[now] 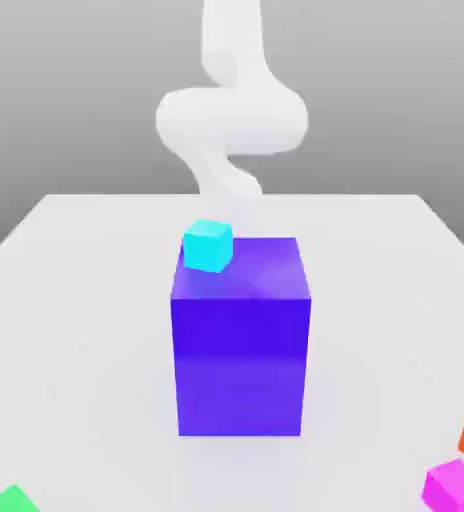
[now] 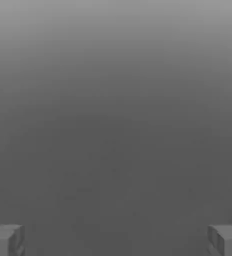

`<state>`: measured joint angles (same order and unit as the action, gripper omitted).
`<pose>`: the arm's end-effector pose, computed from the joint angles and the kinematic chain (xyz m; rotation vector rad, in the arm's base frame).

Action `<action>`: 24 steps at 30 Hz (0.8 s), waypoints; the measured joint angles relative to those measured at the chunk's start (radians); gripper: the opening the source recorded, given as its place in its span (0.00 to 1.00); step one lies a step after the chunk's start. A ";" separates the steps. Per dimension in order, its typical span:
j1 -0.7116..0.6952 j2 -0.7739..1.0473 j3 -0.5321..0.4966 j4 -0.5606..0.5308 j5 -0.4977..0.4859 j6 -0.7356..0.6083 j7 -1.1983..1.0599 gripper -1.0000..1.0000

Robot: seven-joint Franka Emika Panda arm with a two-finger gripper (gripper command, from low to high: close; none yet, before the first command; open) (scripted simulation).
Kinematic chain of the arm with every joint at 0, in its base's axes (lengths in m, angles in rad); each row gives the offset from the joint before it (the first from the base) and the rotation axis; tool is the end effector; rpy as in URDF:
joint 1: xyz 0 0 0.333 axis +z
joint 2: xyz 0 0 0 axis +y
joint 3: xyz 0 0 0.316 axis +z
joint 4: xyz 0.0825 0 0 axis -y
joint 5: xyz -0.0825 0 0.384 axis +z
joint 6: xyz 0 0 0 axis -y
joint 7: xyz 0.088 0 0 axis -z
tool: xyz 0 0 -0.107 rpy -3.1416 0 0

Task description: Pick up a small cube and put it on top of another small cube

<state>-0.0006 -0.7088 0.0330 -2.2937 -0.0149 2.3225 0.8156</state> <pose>0.3790 0.0165 0.6835 -2.5059 1.0255 -0.9751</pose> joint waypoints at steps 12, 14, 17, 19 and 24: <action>0.010 0.440 0.157 0.030 -0.098 0.109 0.094 0.50; 0.019 0.513 0.177 0.035 -0.120 0.126 0.114 0.50; 0.040 0.622 0.201 0.043 -0.152 0.152 0.143 0.50; 0.062 0.695 0.213 0.048 -0.172 0.170 0.161 0.50; 0.110 0.875 0.226 0.060 -0.207 0.215 0.196 0.50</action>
<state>0.1091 0.1661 0.2594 -2.2332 -0.2223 2.5377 1.0115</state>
